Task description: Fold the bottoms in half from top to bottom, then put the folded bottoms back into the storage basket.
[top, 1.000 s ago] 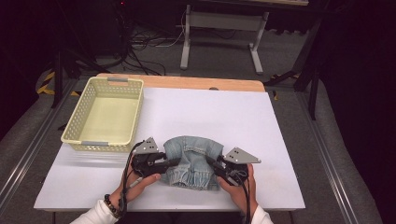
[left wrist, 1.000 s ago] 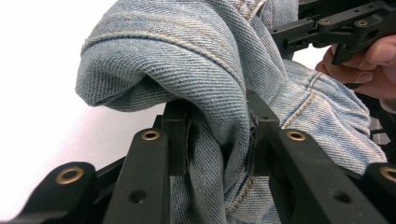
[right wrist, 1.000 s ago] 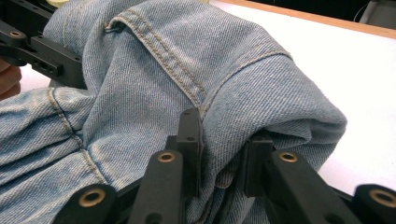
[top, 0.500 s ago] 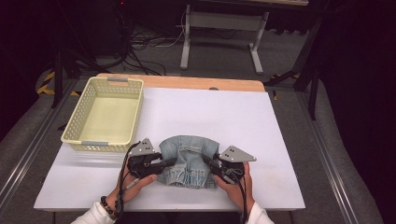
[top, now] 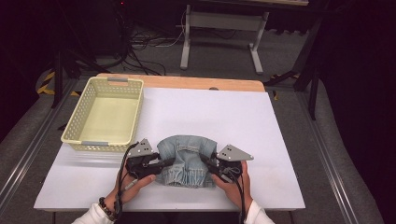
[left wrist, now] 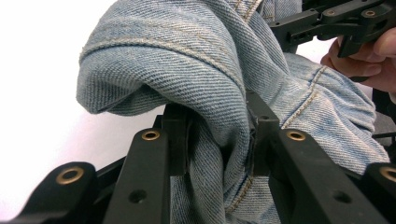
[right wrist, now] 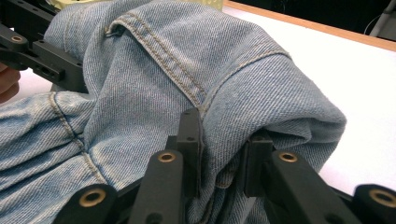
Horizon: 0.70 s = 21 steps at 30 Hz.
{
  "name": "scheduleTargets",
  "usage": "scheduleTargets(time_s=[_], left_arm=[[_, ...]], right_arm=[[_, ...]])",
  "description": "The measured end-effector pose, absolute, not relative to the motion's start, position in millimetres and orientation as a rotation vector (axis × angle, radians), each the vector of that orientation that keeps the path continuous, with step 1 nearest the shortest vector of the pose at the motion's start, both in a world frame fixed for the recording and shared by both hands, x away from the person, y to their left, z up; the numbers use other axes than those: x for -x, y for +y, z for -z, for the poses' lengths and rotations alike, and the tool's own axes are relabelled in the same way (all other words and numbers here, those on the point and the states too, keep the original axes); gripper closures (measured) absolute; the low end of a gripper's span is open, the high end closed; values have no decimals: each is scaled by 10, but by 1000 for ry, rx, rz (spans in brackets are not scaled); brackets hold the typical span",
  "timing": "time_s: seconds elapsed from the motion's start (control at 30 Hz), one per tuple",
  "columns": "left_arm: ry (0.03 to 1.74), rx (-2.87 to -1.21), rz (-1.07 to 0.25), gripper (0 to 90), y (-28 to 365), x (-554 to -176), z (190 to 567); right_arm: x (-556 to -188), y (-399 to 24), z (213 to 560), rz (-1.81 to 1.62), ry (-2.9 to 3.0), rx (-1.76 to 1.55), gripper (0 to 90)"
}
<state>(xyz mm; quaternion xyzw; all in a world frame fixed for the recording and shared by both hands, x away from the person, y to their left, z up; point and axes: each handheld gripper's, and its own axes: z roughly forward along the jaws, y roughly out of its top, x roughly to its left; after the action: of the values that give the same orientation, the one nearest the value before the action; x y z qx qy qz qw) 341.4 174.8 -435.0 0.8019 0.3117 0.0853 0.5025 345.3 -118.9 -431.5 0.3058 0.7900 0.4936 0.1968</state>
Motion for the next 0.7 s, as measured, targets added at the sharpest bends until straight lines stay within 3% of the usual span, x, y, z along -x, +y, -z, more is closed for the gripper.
scheduleTargets(time_s=[0.7], left_arm=[[699, -1967, -254, 680, 1498, -3608, 4296]], right_arm=[[-3473, -1341, 4262, -1342, 2135, -902, 744]])
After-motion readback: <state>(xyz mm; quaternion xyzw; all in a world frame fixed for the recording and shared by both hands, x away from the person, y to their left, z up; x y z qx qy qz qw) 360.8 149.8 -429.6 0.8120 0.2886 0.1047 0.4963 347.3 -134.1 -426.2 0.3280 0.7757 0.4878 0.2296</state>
